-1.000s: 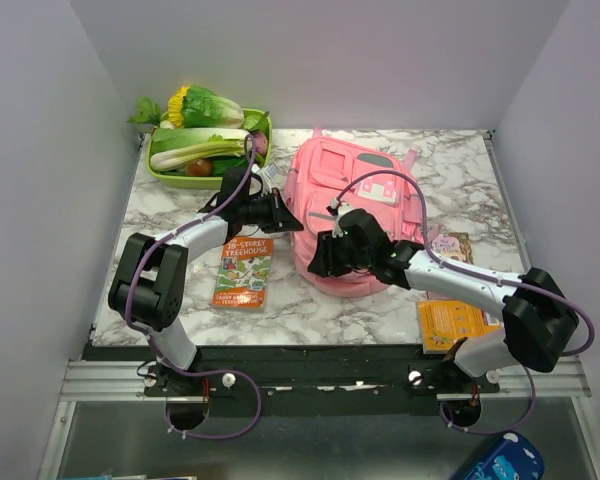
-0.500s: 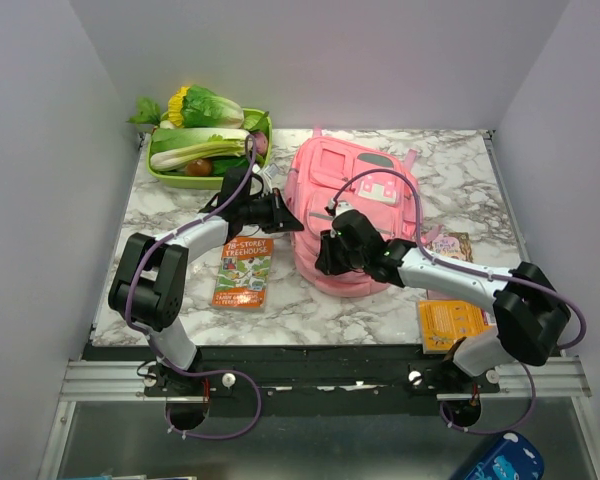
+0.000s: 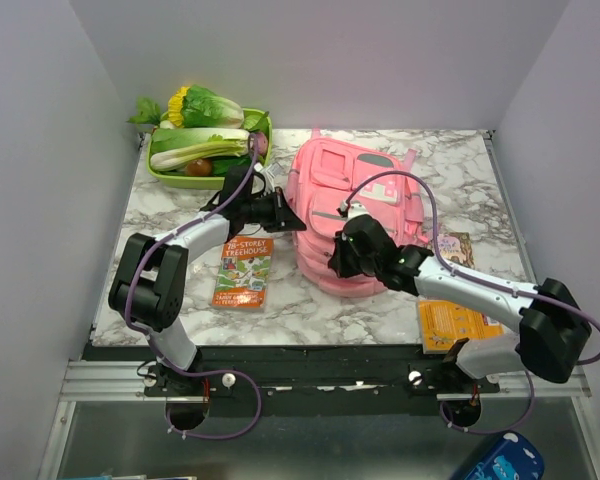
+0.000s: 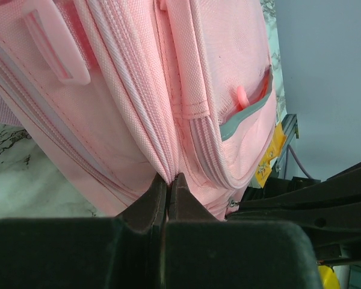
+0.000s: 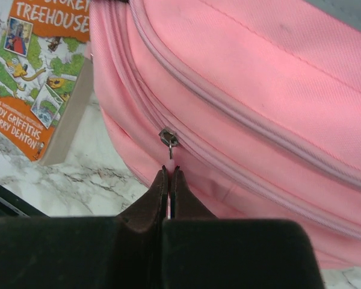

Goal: Pack the student bag
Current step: Zip the student bag at the center of the board.

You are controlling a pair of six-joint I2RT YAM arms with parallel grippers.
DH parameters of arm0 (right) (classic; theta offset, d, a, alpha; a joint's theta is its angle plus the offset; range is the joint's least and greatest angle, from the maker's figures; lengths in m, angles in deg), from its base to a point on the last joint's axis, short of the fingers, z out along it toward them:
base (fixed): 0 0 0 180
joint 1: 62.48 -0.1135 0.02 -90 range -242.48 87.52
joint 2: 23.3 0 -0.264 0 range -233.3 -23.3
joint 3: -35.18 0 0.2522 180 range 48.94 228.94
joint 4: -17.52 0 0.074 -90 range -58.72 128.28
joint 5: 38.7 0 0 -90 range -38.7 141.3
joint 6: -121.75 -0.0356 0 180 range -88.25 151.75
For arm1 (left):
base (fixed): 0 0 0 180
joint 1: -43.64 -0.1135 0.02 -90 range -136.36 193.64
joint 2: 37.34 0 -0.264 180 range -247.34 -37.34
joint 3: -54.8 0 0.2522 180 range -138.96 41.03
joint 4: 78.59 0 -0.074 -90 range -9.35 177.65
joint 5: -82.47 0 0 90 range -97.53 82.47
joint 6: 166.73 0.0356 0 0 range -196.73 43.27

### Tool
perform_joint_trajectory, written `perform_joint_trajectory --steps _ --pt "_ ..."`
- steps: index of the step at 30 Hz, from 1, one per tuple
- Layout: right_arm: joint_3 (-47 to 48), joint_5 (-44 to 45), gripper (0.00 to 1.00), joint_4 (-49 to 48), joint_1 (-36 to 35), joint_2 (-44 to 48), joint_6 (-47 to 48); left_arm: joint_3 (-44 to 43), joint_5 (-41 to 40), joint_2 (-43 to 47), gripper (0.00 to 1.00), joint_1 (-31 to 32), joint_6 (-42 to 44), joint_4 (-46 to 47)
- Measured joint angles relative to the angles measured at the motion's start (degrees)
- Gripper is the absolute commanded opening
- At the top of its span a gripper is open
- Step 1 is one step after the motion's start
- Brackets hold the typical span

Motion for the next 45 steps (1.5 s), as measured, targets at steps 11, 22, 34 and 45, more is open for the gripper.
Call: perform_joint_trajectory --steps 11,22,34,45 --pt "-5.8 2.6 0.01 1.6 0.0 4.3 1.3 -1.2 0.7 0.0 0.00 -2.4 1.8 -3.1" --pt "-8.0 5.4 0.01 6.9 5.0 9.1 2.7 -3.0 2.3 0.0 0.00 -6.5 4.7 -6.4" --pt "-5.0 7.7 0.01 8.5 16.2 7.5 6.1 -6.2 2.9 -0.1 0.19 -8.1 8.0 -11.5" --pt "-4.9 -3.3 0.01 6.6 17.1 7.5 8.4 -21.0 6.9 0.1 0.56 -8.2 21.7 -23.8"
